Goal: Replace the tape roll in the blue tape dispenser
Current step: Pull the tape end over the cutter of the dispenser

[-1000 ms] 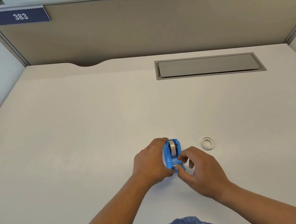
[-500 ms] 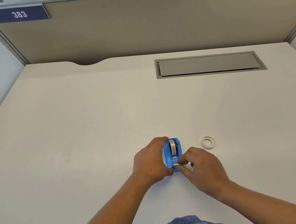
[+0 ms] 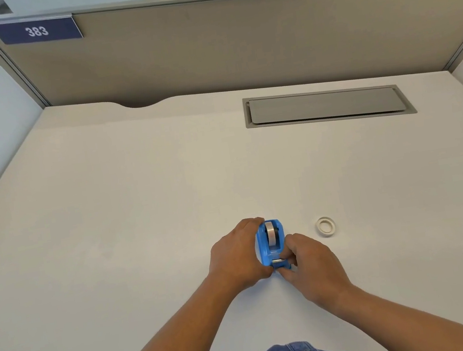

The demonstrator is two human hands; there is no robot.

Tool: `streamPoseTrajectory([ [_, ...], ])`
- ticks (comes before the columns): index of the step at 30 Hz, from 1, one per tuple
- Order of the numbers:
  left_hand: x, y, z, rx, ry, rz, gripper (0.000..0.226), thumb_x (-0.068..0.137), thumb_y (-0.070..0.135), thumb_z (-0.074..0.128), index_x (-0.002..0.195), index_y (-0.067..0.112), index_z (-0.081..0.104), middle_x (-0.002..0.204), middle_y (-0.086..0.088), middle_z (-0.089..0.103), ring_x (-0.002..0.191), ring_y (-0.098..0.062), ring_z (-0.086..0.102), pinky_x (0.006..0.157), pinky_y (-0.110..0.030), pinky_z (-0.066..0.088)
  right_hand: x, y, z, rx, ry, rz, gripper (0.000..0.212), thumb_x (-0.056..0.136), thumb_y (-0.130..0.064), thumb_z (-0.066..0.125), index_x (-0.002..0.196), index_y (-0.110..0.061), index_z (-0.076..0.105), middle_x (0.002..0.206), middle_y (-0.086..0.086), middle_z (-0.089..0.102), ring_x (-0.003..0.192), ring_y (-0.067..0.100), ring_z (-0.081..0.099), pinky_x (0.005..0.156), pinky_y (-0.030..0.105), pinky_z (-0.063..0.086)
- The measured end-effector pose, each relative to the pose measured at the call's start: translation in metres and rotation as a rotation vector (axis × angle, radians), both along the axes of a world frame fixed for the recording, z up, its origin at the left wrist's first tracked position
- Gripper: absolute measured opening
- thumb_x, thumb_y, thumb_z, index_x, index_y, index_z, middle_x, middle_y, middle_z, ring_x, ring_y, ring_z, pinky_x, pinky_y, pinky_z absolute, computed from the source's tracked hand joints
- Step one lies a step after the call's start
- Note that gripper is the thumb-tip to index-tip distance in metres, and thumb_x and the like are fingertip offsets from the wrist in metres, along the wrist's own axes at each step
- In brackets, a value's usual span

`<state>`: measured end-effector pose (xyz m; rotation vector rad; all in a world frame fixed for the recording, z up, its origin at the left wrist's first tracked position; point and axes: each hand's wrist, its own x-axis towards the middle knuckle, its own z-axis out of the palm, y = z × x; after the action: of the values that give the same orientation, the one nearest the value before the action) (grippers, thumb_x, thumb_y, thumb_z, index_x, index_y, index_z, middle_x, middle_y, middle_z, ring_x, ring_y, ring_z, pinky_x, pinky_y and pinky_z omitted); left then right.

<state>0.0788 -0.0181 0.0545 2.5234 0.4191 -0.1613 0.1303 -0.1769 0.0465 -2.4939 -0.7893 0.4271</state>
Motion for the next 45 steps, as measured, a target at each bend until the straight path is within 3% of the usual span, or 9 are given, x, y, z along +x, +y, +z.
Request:
streamPoseTrajectory([
  [4,-0.001,0.0,-0.001,-0.013,0.005,0.005,0.089,0.064,0.042,0.08,0.14,0.034,0.036,0.139,0.019,0.048,0.102,-0.011,0.061,0.082,-0.025,0.046,0.001,-0.007,0.0,0.03,0.002,0.02,0.026,0.076,-0.028,0.077,0.086,-0.029,0.054,0.082,-0.014,0.056,0.069,0.008,0.052,0.062,0.02,0.046],
  [9,0.0,0.0,-0.001,-0.009,0.007,0.006,0.091,0.064,0.042,0.081,0.142,0.033,0.035,0.142,0.018,0.047,0.108,-0.011,0.06,0.087,-0.026,0.047,0.002,-0.01,0.005,0.06,-0.122,0.107,0.027,0.076,-0.038,0.074,0.099,-0.029,0.062,0.087,-0.017,0.056,0.067,0.003,0.047,0.059,0.008,0.032],
  [11,0.0,0.0,-0.001,-0.009,0.004,0.005,0.091,0.064,0.042,0.081,0.142,0.033,0.035,0.142,0.018,0.047,0.11,-0.011,0.059,0.087,-0.026,0.046,0.003,-0.008,0.006,0.067,-0.165,0.148,0.027,0.079,-0.038,0.072,0.104,-0.028,0.066,0.09,-0.014,0.06,0.073,0.006,0.051,0.062,0.009,0.035],
  [17,-0.001,0.0,-0.002,-0.016,0.0,0.006,0.09,0.064,0.044,0.081,0.142,0.033,0.036,0.14,0.017,0.048,0.104,-0.011,0.061,0.085,-0.025,0.046,0.003,-0.004,0.002,0.085,-0.301,0.241,0.007,0.079,-0.025,0.075,0.083,-0.024,0.07,0.078,-0.008,0.063,0.068,0.01,0.055,0.052,0.022,0.048],
  [22,-0.001,0.0,-0.005,-0.019,0.003,0.012,0.093,0.063,0.045,0.083,0.142,0.034,0.035,0.14,0.017,0.048,0.104,-0.01,0.06,0.083,-0.022,0.044,-0.002,-0.009,-0.004,0.085,-0.431,0.297,0.011,0.074,-0.02,0.079,0.073,-0.019,0.068,0.067,-0.004,0.061,0.057,0.014,0.053,0.044,0.023,0.041],
  [28,0.0,0.0,-0.005,-0.004,0.0,0.013,0.094,0.063,0.044,0.082,0.143,0.034,0.034,0.143,0.017,0.046,0.106,-0.011,0.061,0.087,-0.025,0.047,-0.003,-0.009,-0.01,0.082,-0.492,0.368,0.011,0.072,-0.019,0.081,0.075,-0.016,0.071,0.067,0.0,0.065,0.054,0.015,0.055,0.044,0.024,0.045],
  [36,-0.001,0.001,-0.005,0.0,-0.01,0.014,0.092,0.064,0.043,0.082,0.143,0.034,0.034,0.143,0.018,0.046,0.108,-0.011,0.061,0.087,-0.025,0.047,-0.002,-0.01,-0.017,0.097,-0.568,0.41,0.012,0.07,-0.017,0.081,0.074,-0.015,0.07,0.064,0.0,0.065,0.051,0.015,0.055,0.049,0.019,0.031],
  [45,-0.001,0.001,-0.006,-0.004,-0.008,0.012,0.094,0.064,0.048,0.082,0.143,0.034,0.033,0.143,0.018,0.046,0.106,-0.01,0.061,0.083,-0.023,0.045,-0.001,-0.026,-0.036,0.027,-0.579,0.426,0.014,0.074,-0.018,0.081,0.086,-0.016,0.072,0.07,-0.001,0.065,0.054,0.016,0.054,0.042,0.026,0.04],
])
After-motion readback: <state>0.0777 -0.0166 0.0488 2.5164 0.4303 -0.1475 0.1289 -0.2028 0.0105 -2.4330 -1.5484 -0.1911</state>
